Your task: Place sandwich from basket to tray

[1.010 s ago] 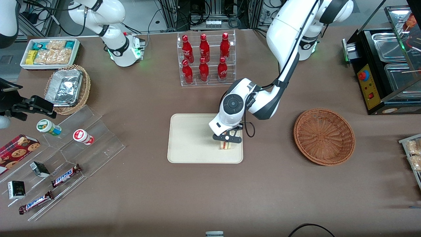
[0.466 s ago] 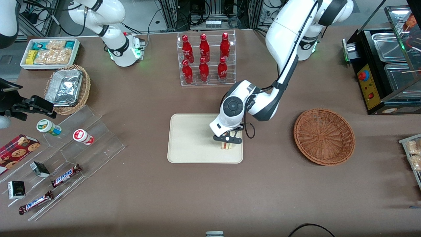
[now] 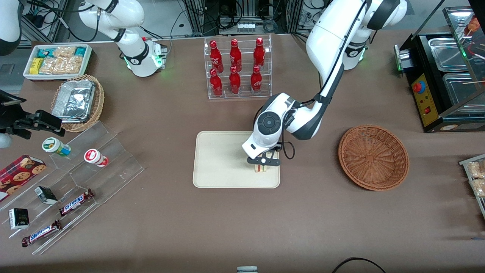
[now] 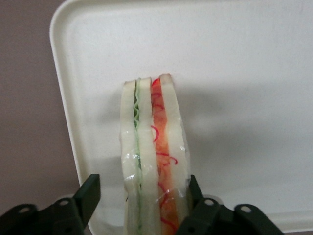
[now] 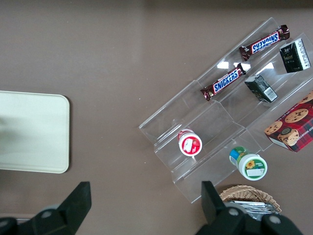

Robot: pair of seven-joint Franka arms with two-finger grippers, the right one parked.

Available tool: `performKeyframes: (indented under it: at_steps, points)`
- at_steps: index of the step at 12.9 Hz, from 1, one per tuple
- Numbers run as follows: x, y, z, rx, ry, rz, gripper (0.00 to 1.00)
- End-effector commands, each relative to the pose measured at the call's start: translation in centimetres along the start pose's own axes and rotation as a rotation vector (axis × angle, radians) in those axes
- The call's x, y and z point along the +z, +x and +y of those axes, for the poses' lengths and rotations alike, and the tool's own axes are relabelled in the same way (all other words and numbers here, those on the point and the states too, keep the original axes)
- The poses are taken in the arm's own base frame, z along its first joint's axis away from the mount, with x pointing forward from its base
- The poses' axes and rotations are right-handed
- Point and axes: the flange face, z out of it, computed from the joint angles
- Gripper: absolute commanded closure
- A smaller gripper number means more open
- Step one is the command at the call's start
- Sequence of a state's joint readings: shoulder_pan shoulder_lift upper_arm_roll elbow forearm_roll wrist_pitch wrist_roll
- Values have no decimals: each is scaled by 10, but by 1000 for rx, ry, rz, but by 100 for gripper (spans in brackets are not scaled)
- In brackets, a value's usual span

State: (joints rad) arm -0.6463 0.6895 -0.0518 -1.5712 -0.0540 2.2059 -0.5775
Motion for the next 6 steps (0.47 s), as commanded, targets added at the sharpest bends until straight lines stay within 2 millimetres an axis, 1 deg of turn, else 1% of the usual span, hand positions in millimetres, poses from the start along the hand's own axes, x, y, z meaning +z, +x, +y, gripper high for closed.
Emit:
performKeyframes:
  at_steps: [1, 2, 3, 4, 5, 6]
  points:
    - [-43, 21, -26, -87, -20, 49, 0]
    - [-69, 29, -49, -123, -25, 47, 0]
    - [-96, 32, -70, -153, -24, 17, 0]
    - [-128, 35, -95, -194, -48, -6, 0]
    - [-162, 39, -126, -240, -63, -6, 0]
    - [-189, 41, -151, -273, -75, 6, 0]
